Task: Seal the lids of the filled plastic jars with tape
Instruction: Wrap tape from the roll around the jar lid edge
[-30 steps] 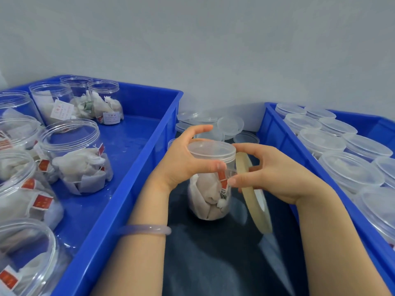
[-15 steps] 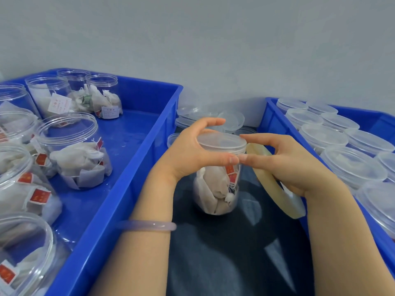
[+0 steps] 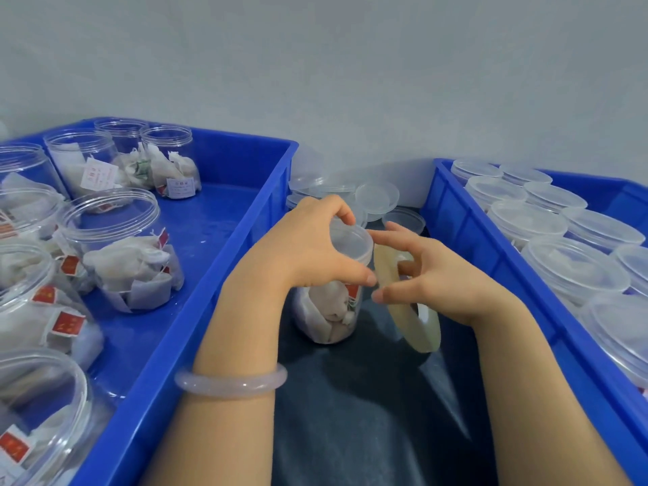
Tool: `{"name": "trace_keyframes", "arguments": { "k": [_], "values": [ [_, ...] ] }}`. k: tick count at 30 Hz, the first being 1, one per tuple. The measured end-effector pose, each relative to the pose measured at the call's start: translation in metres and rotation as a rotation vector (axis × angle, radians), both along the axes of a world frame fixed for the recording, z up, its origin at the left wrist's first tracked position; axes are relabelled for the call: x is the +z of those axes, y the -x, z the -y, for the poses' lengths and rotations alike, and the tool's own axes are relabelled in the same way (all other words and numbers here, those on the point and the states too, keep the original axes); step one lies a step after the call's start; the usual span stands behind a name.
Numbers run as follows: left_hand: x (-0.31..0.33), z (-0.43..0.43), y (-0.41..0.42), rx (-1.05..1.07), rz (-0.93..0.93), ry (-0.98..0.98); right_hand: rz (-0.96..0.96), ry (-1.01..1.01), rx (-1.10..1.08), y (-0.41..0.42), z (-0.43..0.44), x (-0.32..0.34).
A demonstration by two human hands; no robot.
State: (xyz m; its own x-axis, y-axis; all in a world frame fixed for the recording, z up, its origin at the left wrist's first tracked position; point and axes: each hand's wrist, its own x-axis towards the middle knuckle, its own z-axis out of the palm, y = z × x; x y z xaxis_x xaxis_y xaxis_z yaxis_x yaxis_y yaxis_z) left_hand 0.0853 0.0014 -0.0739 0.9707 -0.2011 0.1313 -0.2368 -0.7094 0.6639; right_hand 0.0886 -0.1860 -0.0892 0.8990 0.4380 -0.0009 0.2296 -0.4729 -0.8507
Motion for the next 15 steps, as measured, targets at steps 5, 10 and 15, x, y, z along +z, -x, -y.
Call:
{"name": "trace_keyframes", "arguments": {
  "k": [5,10,15],
  "values": [
    [0.0019,-0.0051,0.0025,-0.062,-0.030,-0.056,-0.054,0.024,-0.119,-0.0039,-0.0021,-0.0056],
    [0.0012,-0.0061,0.0033,-0.068,-0.051,-0.052,-0.095,0.238,-0.212,-0.0038,0.0010,-0.0034],
    [0.0000,-0.0056,0.0023,-0.070,-0.048,-0.040,-0.184,0.194,-0.032,0.0003,0.0035,0.0019]
  ]
}}
